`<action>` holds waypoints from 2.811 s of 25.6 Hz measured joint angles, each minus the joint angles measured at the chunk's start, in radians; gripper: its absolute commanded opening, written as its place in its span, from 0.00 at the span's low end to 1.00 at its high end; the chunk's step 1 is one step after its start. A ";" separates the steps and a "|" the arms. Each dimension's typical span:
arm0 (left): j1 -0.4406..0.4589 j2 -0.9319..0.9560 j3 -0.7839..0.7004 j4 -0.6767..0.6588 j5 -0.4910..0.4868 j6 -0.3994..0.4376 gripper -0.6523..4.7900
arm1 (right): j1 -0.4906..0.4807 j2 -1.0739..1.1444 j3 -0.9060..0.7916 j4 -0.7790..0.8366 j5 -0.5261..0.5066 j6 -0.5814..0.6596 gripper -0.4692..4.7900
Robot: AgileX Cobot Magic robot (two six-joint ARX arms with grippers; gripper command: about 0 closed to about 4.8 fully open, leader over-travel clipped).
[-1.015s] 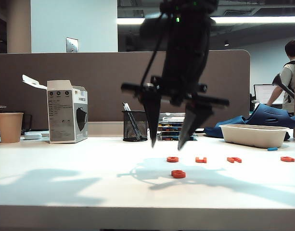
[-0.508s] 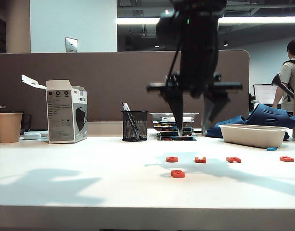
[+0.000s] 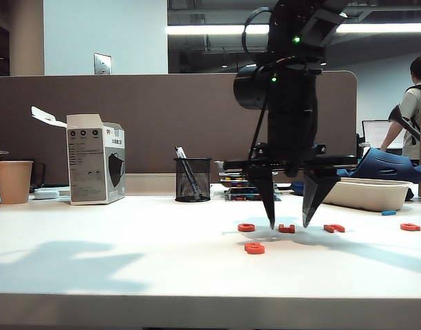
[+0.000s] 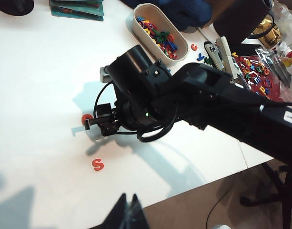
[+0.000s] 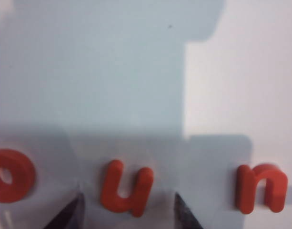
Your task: Select the appropriate letters from the row of letter magnets placed on the table to arrange into the word "sun".
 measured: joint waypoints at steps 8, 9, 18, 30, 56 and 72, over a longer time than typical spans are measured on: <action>0.000 0.000 0.000 0.000 0.000 0.000 0.11 | -0.004 0.013 0.000 0.053 -0.050 0.040 0.53; 0.000 0.000 0.000 0.000 0.000 0.000 0.11 | -0.004 0.014 0.001 0.054 -0.050 0.045 0.53; 0.000 0.000 0.000 0.000 0.000 0.000 0.11 | -0.005 0.015 0.001 0.053 -0.050 0.047 0.46; 0.000 0.000 0.000 0.000 0.000 0.000 0.11 | -0.006 0.015 0.001 0.035 -0.035 0.048 0.36; 0.000 0.000 0.000 0.000 0.000 0.000 0.11 | -0.006 0.014 0.004 0.024 -0.023 0.043 0.25; 0.000 0.000 0.000 0.000 0.000 0.000 0.11 | -0.006 -0.177 0.000 -0.105 0.007 0.038 0.25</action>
